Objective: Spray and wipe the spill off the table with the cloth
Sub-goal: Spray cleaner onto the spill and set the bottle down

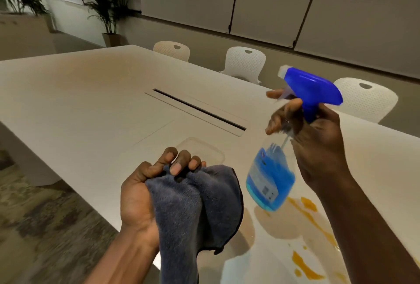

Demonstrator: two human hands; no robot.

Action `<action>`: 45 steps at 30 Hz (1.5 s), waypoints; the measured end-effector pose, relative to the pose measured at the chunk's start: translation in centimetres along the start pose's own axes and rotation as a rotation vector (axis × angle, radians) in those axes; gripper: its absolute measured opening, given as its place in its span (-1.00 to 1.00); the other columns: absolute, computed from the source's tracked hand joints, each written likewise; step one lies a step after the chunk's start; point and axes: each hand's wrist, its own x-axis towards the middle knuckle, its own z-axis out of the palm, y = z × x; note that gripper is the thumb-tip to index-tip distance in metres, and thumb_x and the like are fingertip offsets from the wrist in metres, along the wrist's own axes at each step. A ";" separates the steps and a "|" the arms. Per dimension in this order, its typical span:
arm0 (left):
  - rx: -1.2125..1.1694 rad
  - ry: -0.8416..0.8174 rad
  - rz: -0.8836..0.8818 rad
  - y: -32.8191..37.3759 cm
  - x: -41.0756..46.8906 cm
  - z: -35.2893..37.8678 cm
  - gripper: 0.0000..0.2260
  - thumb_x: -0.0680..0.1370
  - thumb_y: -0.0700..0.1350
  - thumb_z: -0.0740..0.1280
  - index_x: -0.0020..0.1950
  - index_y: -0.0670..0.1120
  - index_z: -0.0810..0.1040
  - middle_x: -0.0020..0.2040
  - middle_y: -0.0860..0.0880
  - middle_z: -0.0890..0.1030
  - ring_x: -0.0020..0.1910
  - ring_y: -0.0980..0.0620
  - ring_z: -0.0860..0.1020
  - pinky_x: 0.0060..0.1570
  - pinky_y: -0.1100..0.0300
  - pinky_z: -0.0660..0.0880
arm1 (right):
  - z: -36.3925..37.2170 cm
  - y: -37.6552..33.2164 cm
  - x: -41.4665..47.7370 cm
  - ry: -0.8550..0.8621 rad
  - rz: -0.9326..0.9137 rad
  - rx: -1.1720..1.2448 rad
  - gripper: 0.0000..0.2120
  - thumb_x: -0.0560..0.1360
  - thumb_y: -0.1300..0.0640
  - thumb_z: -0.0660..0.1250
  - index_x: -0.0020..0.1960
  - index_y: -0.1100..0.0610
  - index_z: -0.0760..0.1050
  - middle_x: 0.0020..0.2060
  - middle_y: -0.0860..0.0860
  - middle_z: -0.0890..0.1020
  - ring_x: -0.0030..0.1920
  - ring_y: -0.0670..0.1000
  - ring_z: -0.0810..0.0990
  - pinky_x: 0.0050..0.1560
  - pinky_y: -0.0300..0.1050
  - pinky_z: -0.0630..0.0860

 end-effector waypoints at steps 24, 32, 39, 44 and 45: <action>-0.007 -0.064 -0.008 0.6 -1.0 -1.4 -0.76 0.30 -0.19 0.40 -0.14 -0.05 0.38 -0.23 -0.02 0.43 -0.04 -0.10 0.48 0.25 0.02 0.52 | -0.3 16.0 6.7 0.079 0.110 -0.189 -0.70 0.64 0.18 0.32 0.28 0.36 0.50 -0.03 -0.12 0.74 -0.28 -0.06 0.65 -0.04 -0.10 0.67; -0.010 -0.100 -0.043 -0.2 -0.8 -1.5 -0.83 0.34 -0.20 0.35 -0.13 -0.08 0.43 -0.21 -0.04 0.47 -0.03 -0.11 0.51 0.26 0.04 0.47 | -0.9 17.5 6.7 0.066 0.131 -0.186 -0.72 0.64 0.25 0.30 0.29 0.38 0.48 -0.09 -0.15 0.75 -0.29 -0.06 0.67 -0.03 -0.07 0.68; 0.019 -0.075 -0.054 -1.2 -0.5 -0.8 -0.86 0.33 -0.18 0.30 -0.15 -0.06 0.41 -0.24 -0.02 0.46 -0.05 -0.09 0.50 0.28 0.04 0.48 | -1.8 18.0 5.8 0.052 0.271 -0.184 -0.68 0.62 0.31 0.33 0.32 0.41 0.43 -0.15 0.10 0.68 -0.13 -0.02 0.73 0.08 -0.17 0.63; 0.050 -0.004 -0.076 -2.3 -0.2 -0.3 -0.89 0.36 -0.15 0.13 -0.19 -0.06 0.42 -0.27 -0.01 0.43 -0.09 -0.09 0.49 0.17 0.07 0.57 | -3.5 16.6 1.0 0.216 0.389 -0.446 -0.38 0.53 -0.01 0.45 0.51 0.14 0.34 0.37 0.07 0.56 0.37 0.03 0.55 0.30 -0.06 0.53; 0.057 0.011 -0.086 -2.7 -0.1 -0.1 -0.89 0.36 -0.15 0.12 -0.19 -0.06 0.41 -0.27 -0.01 0.43 -0.10 -0.09 0.49 0.23 0.06 0.53 | -3.9 15.9 -0.4 0.277 0.414 -0.434 -0.32 0.52 -0.08 0.43 0.55 0.10 0.31 0.45 0.06 0.50 0.44 0.05 0.49 0.32 -0.08 0.49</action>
